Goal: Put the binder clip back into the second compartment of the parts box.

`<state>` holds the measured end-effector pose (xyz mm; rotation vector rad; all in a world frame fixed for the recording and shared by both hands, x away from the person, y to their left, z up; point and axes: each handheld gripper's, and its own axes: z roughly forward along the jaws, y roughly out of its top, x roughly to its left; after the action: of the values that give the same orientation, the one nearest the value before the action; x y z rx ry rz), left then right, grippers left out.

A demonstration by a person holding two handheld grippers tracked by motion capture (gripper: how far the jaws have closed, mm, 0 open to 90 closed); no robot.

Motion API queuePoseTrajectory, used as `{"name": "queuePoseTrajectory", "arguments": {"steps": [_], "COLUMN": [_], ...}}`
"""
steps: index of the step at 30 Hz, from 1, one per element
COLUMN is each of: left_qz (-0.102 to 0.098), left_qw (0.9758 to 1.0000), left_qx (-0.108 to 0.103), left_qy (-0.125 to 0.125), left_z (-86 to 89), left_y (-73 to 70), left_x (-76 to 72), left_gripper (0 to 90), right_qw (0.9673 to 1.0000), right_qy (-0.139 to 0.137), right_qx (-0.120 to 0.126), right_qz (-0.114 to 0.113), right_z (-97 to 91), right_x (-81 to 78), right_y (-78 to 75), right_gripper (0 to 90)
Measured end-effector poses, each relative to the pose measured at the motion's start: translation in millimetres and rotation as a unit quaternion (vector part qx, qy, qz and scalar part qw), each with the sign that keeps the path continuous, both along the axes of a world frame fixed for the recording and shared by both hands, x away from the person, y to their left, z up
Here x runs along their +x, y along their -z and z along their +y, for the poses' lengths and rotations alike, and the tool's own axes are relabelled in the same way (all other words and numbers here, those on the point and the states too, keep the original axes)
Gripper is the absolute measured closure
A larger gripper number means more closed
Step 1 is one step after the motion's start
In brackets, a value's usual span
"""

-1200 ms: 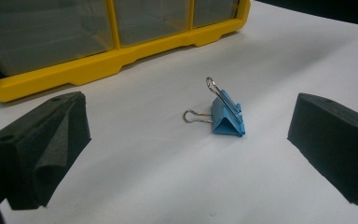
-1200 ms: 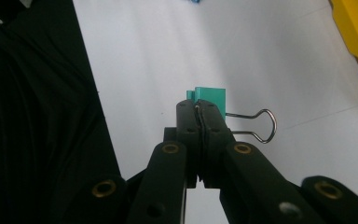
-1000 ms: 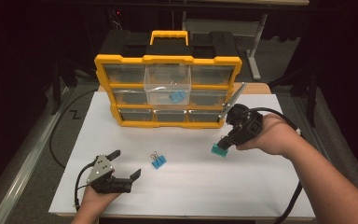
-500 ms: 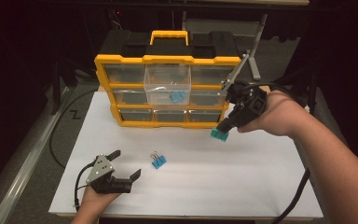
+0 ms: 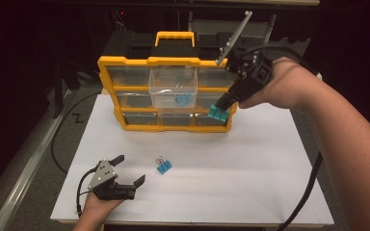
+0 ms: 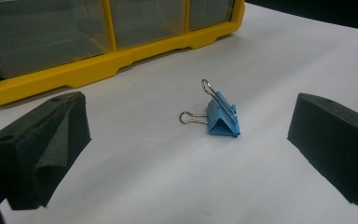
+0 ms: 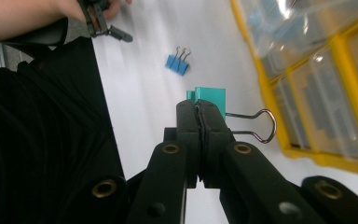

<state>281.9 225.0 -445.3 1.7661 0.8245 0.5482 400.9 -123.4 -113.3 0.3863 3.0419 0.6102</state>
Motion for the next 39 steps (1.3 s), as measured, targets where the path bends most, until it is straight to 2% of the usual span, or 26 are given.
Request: {"name": "queuePoseTrajectory", "arguments": {"steps": [8,14,20,24,27,29,30,32,33,34,35,36,37,39], "left_qz": [0.002,0.003,0.003,0.004,0.003,0.003,0.002,0.002,0.002,0.001,0.001,0.002,0.003,0.003], "left_qw": [1.0000,1.0000,1.0000,1.0000,1.0000,1.0000,0.9999,0.9999,0.9999,0.9999,0.9999,0.9999,0.9999,0.9999], "left_qx": [0.000,0.000,-0.003,0.000,0.000,0.001,0.001,0.000,0.001,0.000,0.000,0.000,-0.001,0.000], "left_qy": [0.002,0.004,0.004,0.007,0.008,0.010,0.010,0.012,0.012,0.011,0.012,0.012,0.013,0.013], "left_z": [0.3,0.8,1.4,1.0,0.8,0.8,0.8,0.8,0.8,0.6,0.5,0.5,0.4,0.0], "left_y": [0.2,0.3,0.2,0.6,0.6,0.4,0.3,0.3,0.4,0.7,0.8,0.8,0.8,1.0], "left_x": [0.3,0.6,0.4,0.9,1.0,0.8,0.6,0.6,0.7,0.7,0.7,0.8,0.9,1.4], "left_gripper": [0.4,0.4,0.3,0.4,0.3,0.4,0.4,0.3,0.3,0.3,0.3,0.3,0.3,0.3], "right_qw": [0.9997,0.9991,0.9984,0.9981,0.9978,0.9975,0.9975,0.9977,0.9977,0.9982,0.9982,0.9987,0.9987,0.9987], "right_qy": [-0.008,-0.016,-0.026,-0.032,-0.034,-0.032,-0.032,-0.027,-0.027,-0.026,-0.026,-0.019,-0.019,-0.009], "right_qx": [0.000,-0.004,-0.014,-0.011,-0.013,-0.023,-0.023,-0.032,-0.032,-0.037,-0.037,-0.030,-0.030,-0.026], "right_qz": [-0.024,-0.039,-0.047,-0.052,-0.056,-0.059,-0.059,-0.053,-0.053,-0.041,-0.041,-0.036,-0.036,-0.042], "right_z": [28.4,57.5,87.4,109.4,118.4,128.7,128.7,134.5,134.5,136.0,136.0,135.2,135.2,132.0], "right_x": [16.9,31.6,43.2,53.0,56.8,65.1,65.1,73.8,73.8,77.0,77.0,77.3,77.3,72.8], "right_y": [-35.9,-47.5,-47.3,-45.9,-43.6,-34.5,-34.5,-20.5,-20.5,-14.7,-14.7,-15.3,-15.3,-20.3], "right_gripper": [90.0,90.0,90.0,90.0,90.0,90.0,90.0,90.0,90.0,87.1,87.1,66.2,66.2,53.4]}}
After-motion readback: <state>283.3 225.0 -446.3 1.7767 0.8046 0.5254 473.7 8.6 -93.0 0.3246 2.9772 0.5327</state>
